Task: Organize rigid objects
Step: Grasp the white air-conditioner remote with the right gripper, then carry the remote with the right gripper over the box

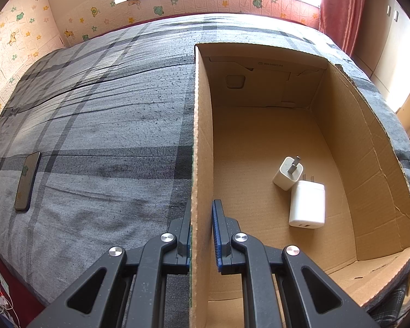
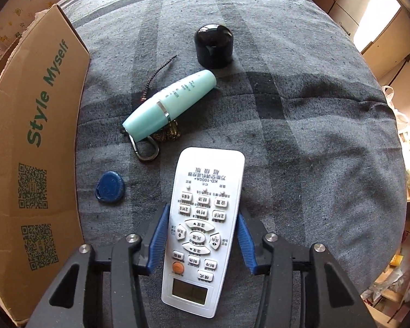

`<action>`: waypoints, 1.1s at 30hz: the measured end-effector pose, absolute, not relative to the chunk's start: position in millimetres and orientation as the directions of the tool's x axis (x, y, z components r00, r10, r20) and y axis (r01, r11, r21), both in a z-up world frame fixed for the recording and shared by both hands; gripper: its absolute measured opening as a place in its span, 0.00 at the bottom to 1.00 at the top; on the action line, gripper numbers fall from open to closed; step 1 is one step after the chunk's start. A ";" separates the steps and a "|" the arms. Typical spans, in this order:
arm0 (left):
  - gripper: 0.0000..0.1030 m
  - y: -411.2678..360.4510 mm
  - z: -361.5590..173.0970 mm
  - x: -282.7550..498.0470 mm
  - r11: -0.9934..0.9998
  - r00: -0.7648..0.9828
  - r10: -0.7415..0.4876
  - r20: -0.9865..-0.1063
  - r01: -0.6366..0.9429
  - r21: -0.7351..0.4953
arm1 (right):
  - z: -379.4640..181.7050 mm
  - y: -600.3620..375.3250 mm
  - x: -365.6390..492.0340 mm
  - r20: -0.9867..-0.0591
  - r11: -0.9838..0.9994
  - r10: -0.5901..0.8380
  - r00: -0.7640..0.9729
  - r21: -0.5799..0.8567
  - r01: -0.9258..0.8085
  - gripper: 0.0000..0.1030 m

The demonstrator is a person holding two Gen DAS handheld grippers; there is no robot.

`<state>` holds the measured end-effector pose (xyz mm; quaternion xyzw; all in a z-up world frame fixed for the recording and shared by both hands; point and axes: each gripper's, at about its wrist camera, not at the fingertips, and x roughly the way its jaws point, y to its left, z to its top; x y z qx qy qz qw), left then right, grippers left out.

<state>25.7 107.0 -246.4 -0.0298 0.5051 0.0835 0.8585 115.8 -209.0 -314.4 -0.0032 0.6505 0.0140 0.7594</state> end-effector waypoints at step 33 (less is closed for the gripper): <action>0.12 106.2 -245.0 24.9 0.984 0.476 0.114 -0.872 -0.173 0.034 | -186.1 -181.2 125.4 -0.933 0.977 0.141 0.330 0.078 -0.197 0.47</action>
